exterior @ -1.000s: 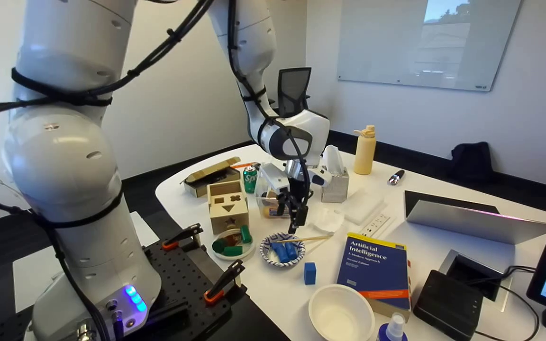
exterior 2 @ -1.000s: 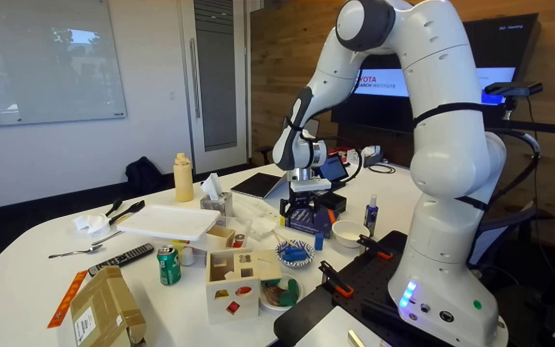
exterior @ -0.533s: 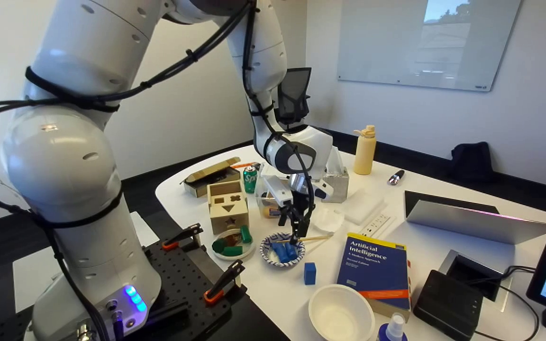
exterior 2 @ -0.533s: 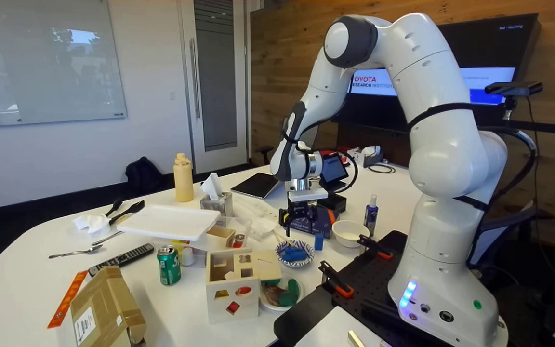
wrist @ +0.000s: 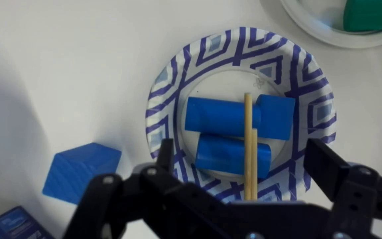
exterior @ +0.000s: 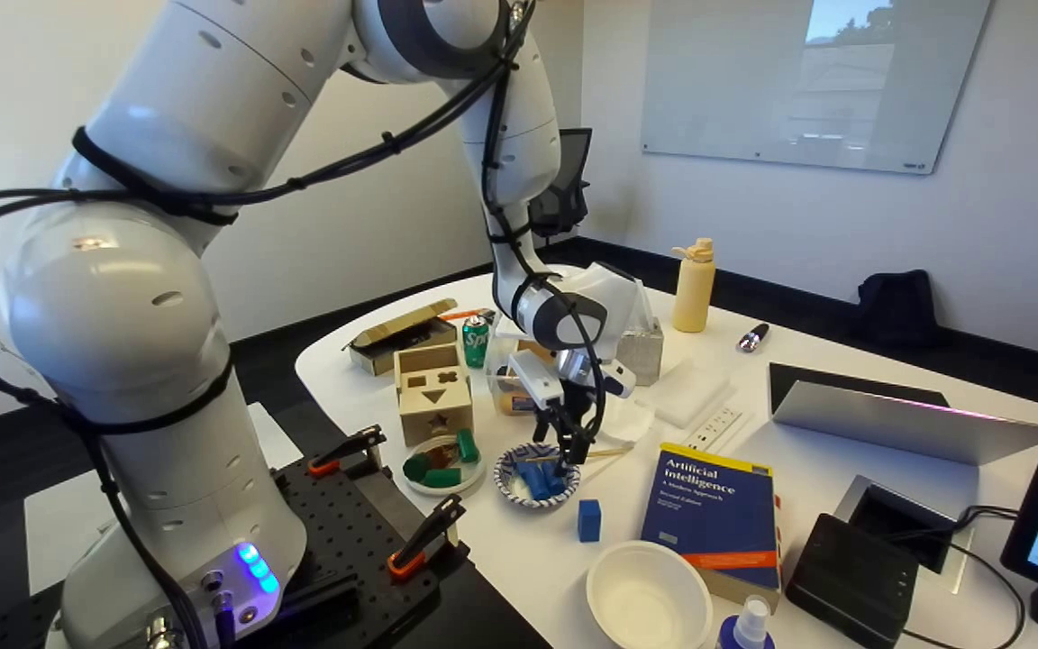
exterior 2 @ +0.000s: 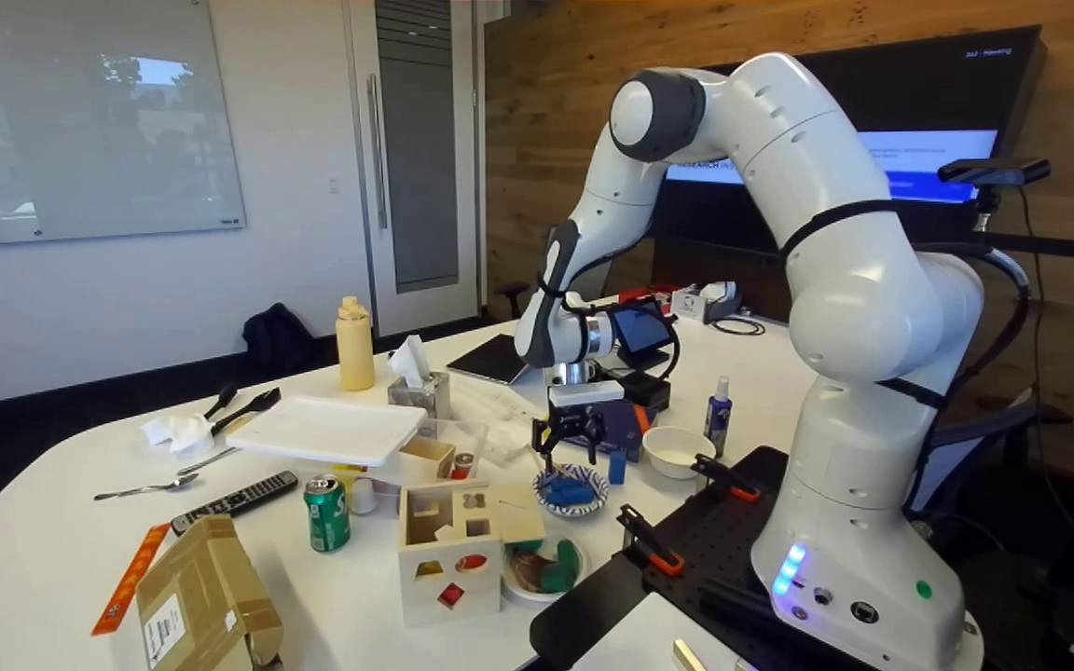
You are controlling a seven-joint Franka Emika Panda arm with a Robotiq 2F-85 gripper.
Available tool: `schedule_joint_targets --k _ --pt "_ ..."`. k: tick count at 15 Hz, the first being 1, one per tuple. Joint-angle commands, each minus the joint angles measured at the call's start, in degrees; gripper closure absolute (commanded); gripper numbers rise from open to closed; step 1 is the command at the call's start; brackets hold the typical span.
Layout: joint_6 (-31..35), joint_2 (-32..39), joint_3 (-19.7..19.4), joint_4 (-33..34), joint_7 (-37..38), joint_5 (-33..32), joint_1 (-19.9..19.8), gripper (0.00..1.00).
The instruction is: Use the chopsticks to stir the contents in the bowl.
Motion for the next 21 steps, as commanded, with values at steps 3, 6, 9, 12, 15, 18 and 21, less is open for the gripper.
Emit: schedule_joint_targets --k 3,6,9,12,15,18,21 --pt "-0.04 3.02 0.94 3.45 0.93 0.43 -0.73 0.00" --pt "0.01 3.18 1.57 3.54 0.34 0.69 -1.08 0.31" --pt "-0.02 2.34 1.95 2.53 0.45 0.59 -0.71 0.46" --pt "0.48 1.91 1.92 1.81 0.90 0.41 -0.20 0.69" --pt "1.03 1.97 1.45 1.66 1.38 0.24 0.10 0.93" --pt "1.03 2.35 0.91 1.98 1.94 0.03 0.20 1.00" --pt "0.65 2.50 0.47 2.26 2.05 -0.12 0.19 0.98"
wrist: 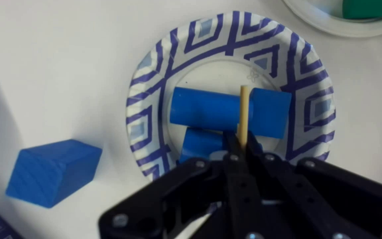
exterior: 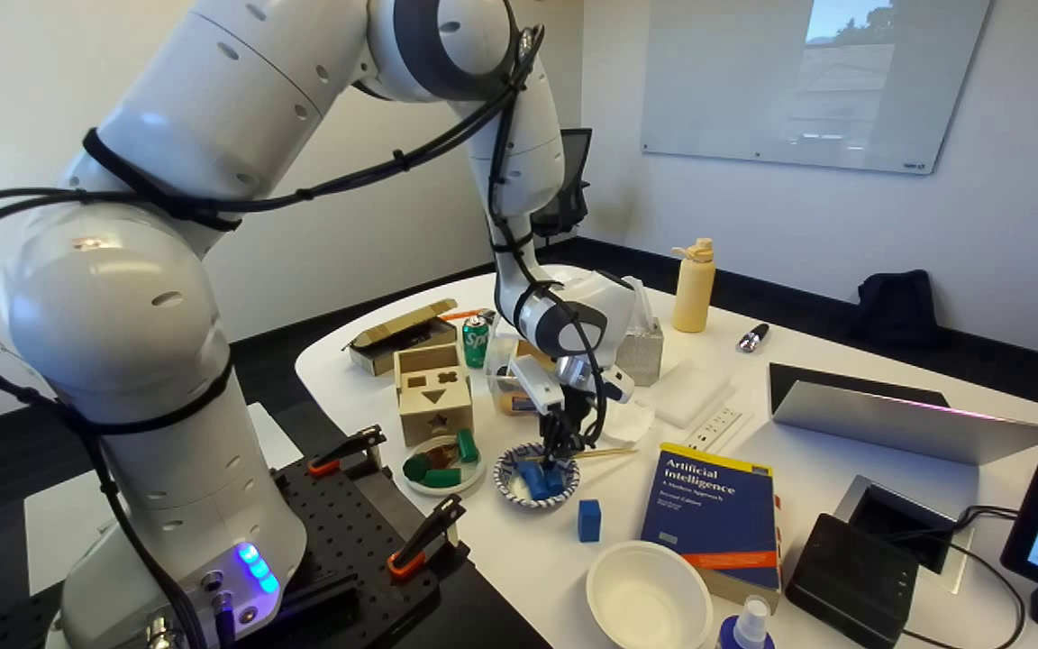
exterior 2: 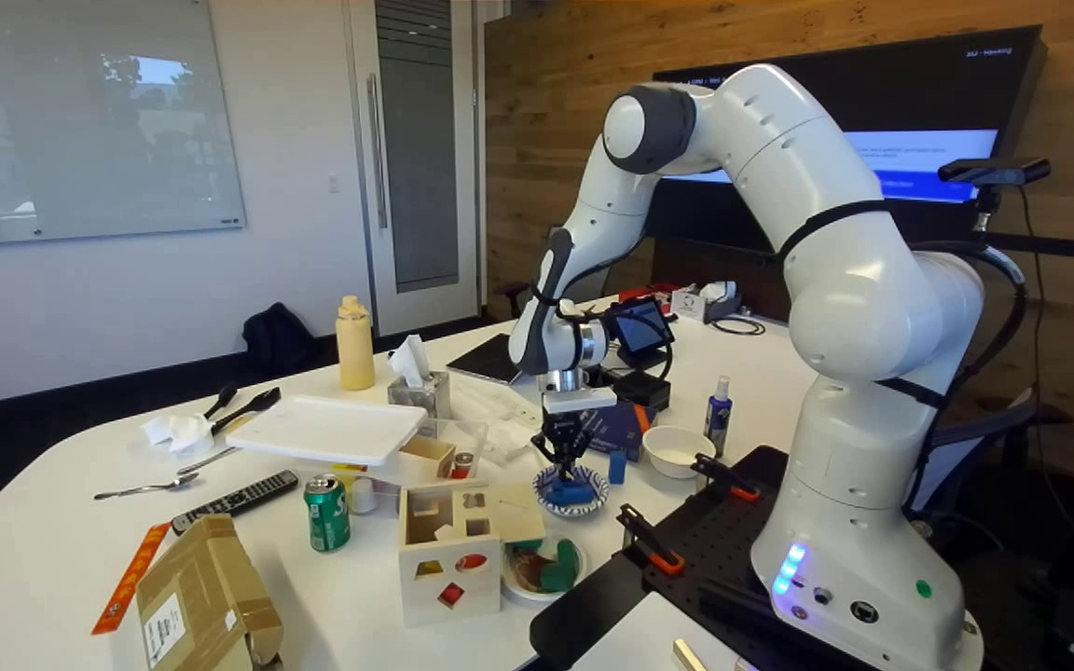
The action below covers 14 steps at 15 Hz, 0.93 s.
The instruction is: Use the chopsticks to stir the contents in the bowl.
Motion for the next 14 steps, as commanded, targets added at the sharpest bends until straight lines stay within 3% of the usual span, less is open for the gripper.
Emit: schedule_joint_targets --k 1,10,14 --pt "0.54 -0.73 -0.48 -0.74 1.62 -0.22 0.39 0.98" --pt "-6.31 -7.65 0.21 -2.39 0.64 -0.21 -0.16 0.98" --pt "-19.10 -13.27 1.34 -2.17 -1.30 1.31 -2.04 0.98"
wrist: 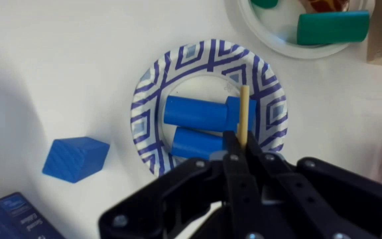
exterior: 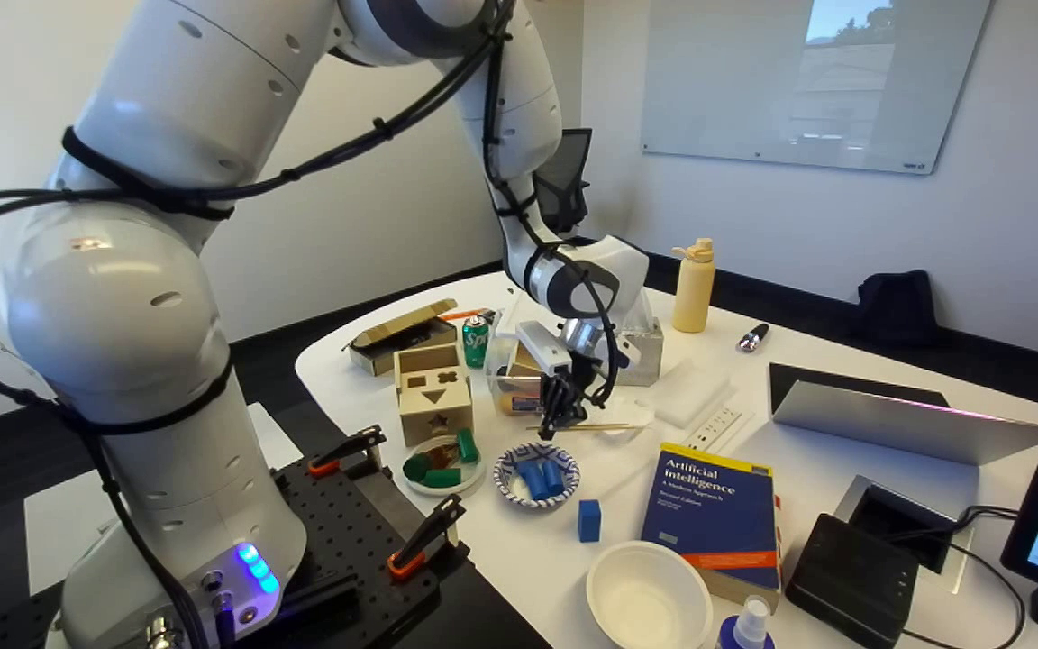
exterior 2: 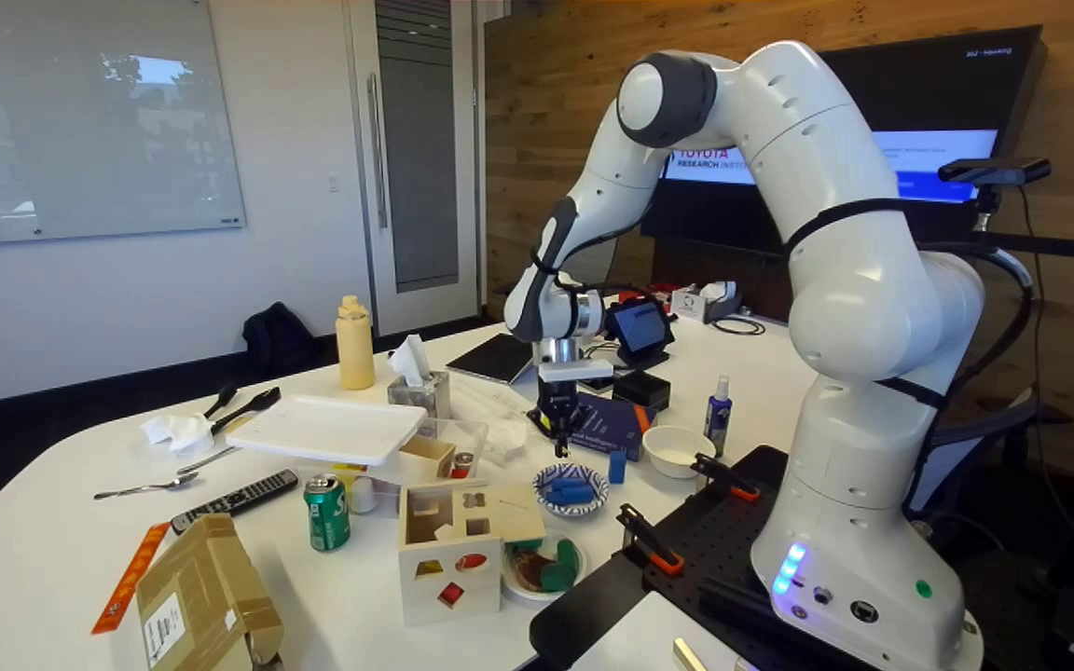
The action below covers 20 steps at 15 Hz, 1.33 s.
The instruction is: Use the chopsticks to stir the contents in the bowl.
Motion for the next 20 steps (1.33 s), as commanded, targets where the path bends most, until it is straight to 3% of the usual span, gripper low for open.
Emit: schedule_joint_targets --k 1,6,9,12,17,20 --pt "-13.94 -7.81 1.14 -2.06 -0.72 1.48 -1.70 0.98" --pt "-39.10 -14.69 1.34 -1.89 1.91 4.66 -0.44 0.98" --pt "-46.53 -15.69 0.95 -3.18 2.99 9.16 -0.14 0.98" --pt "-45.77 -14.72 -0.99 -5.36 5.01 11.05 -0.36 0.98" --pt "-38.88 -10.24 -3.61 -7.26 -0.56 12.08 -2.94 0.98" --pt "-38.33 -7.29 -3.72 -6.63 -2.73 13.35 -4.37 0.98"
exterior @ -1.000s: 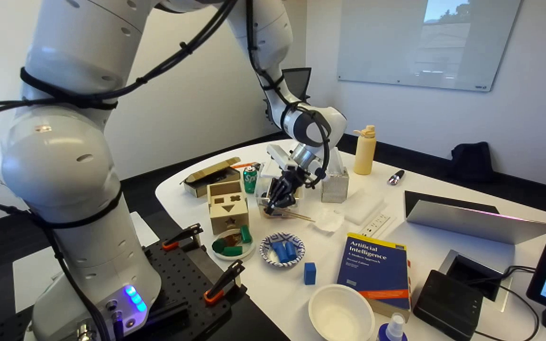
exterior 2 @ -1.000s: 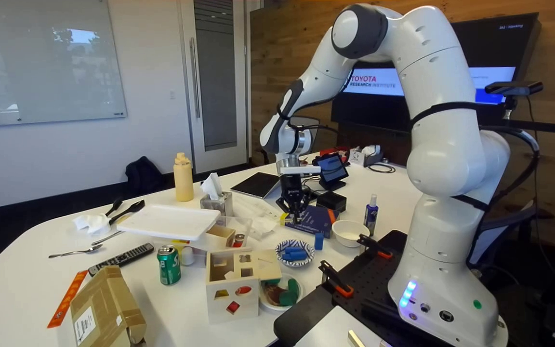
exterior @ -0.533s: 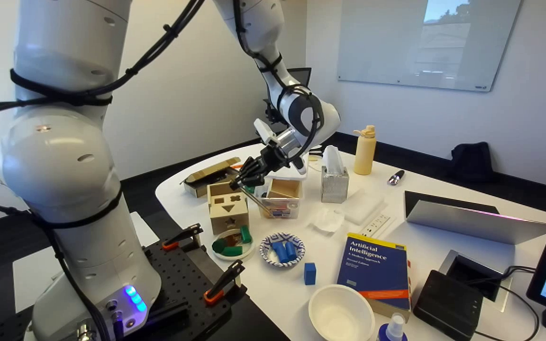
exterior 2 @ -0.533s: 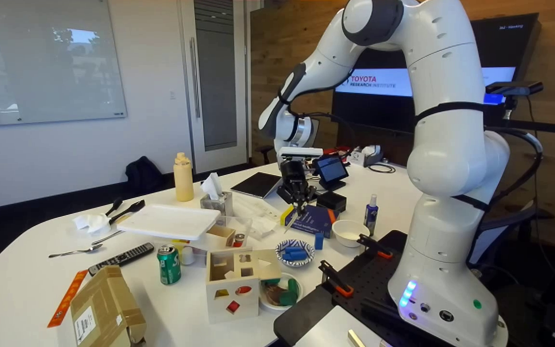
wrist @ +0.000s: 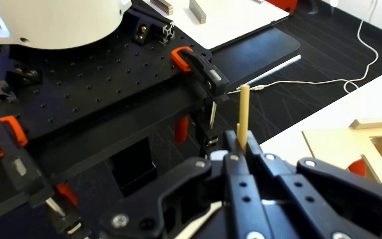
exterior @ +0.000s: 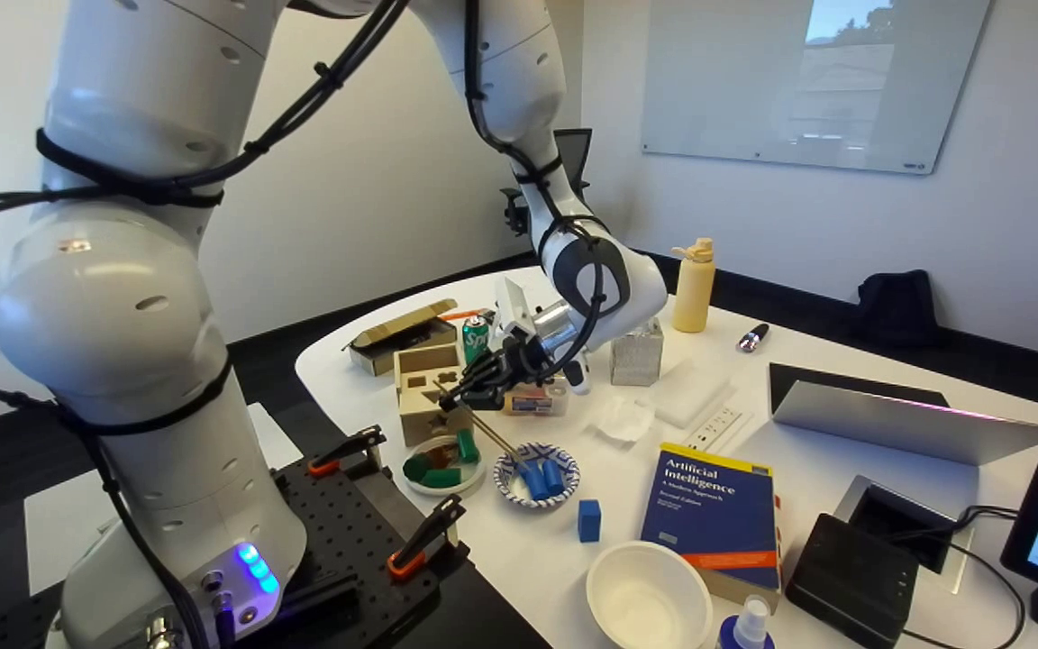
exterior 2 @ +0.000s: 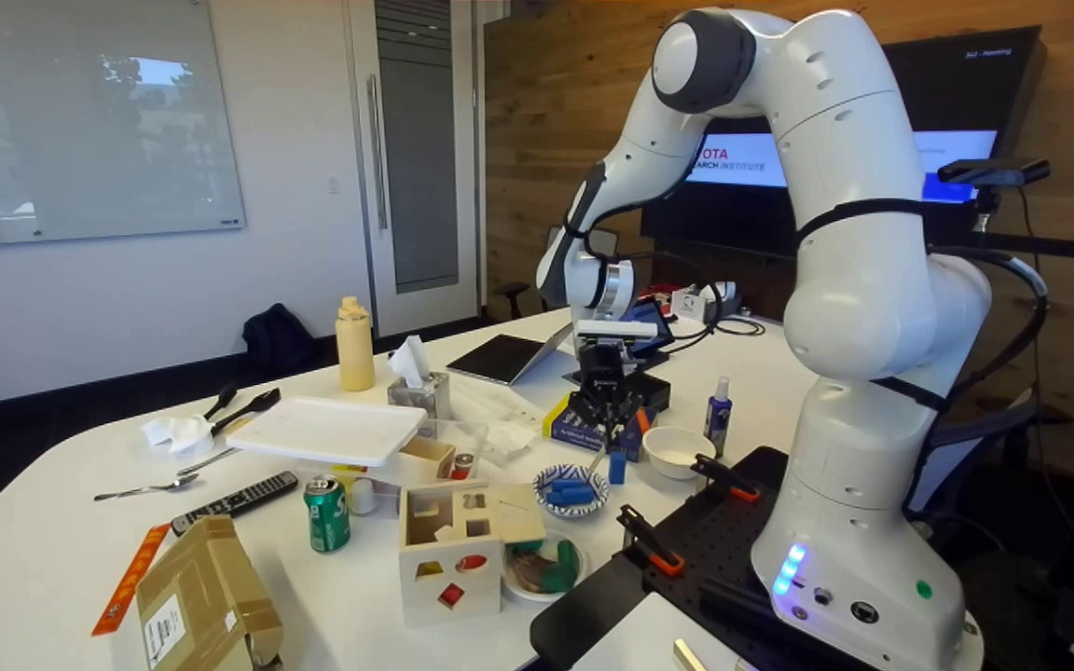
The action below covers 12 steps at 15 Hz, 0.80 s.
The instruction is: Use the chopsticks to stir the contents in the bowl.
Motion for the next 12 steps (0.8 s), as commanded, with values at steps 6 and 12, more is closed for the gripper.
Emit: schedule_joint_targets --k 6,12 --pt "3.87 5.83 -0.07 1.43 -3.53 1.74 -2.35 0.98" --pt "9.96 7.48 0.23 2.45 -3.37 0.78 -1.91 0.98"
